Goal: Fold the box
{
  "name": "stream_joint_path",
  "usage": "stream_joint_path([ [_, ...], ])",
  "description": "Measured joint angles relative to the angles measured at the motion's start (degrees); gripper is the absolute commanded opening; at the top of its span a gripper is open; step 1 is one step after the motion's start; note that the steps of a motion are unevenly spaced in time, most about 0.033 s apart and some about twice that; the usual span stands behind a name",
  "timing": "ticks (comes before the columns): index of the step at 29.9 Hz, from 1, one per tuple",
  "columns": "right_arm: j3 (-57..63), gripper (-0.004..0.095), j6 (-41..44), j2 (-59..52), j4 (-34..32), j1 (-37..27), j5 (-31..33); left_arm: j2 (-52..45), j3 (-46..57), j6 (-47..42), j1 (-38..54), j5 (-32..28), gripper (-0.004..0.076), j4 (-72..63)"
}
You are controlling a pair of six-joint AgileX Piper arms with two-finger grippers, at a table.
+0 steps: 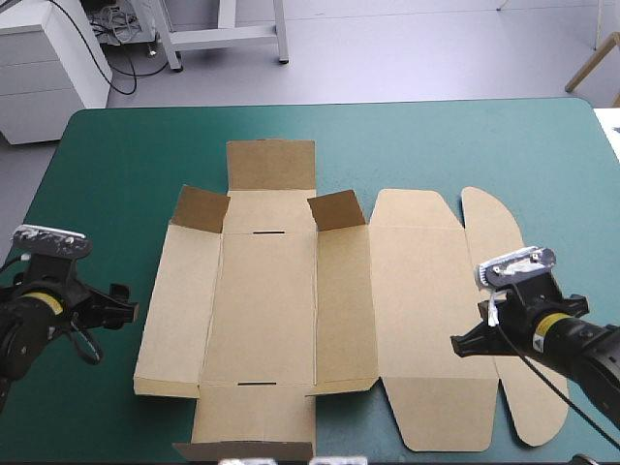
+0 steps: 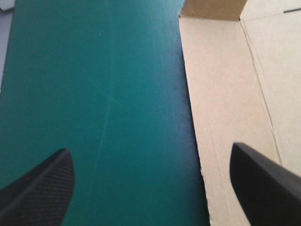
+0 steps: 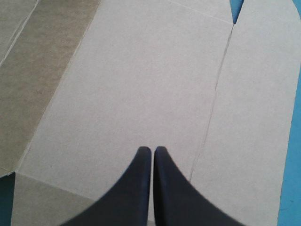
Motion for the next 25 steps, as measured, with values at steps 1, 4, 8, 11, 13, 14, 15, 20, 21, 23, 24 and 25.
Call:
stream_joint_path([
  [1, 1.1, 0.0000, 0.0, -1.4, 0.3, 0.0, -0.5, 1.9, -0.3, 0.0, 0.0, 0.3, 0.0629, -0.4],
  [4, 3.8, 0.0000, 0.0, -4.4, 0.8, 0.0, -1.4, 6.5, -0.4, 0.3, 0.5, 1.1, 0.0629, -1.7],
  [8, 5.9, 0.0000, 0.0, -7.3, 1.9, 0.0, -1.5, 10.9, -0.6, 5.1, 5.2, 2.9, 0.0629, -7.1],
  [11, 7.0, 0.0000, 0.0, -9.3, 3.1, 0.0, -1.0, 15.1, -0.7, 12.4, 13.0, 5.1, 0.0629, -16.0],
  [13, 7.6, 0.0000, 0.0, -10.7, 3.8, 0.0, -0.9, 18.1, -0.7, 17.6, 19.0, 6.5, 0.0629, -23.6],
  [14, 7.9, 0.0000, 0.0, -11.5, 4.0, 0.0, -0.9, 19.3, -0.7, 19.7, 21.7, 7.1, 0.0629, -26.4],
  [15, 8.2, 0.0000, 0.0, -12.3, 4.2, 0.0, -0.9, 20.8, -0.7, 22.0, 24.0, 7.7, 0.0629, -29.4],
  [20, 8.4, 0.0000, 0.0, -15.2, 4.7, 0.0, -0.7, 28.2, -0.7, 26.9, 28.7, 10.8, 0.0629, -34.4],
  [21, 8.4, 0.0000, -0.1, -15.5, 4.7, 0.0, -0.7, 29.6, -0.7, 27.2, 28.7, 11.3, 0.0629, -34.8],
  [23, 8.4, 0.0000, -0.3, -15.7, 4.7, 0.0, -0.7, 31.9, -0.7, 27.4, 28.7, 11.8, 0.0629, -35.7],
  [24, 8.4, 0.0000, -0.3, -15.8, 4.7, 0.0, -0.5, 33.0, -0.7, 27.6, 28.7, 11.8, 0.0629, -36.1],
  [25, 8.4, 0.0000, -0.4, -15.8, 4.7, 0.0, -0.4, 34.0, -0.7, 27.6, 28.7, 11.8, 0.0629, -36.8],
])
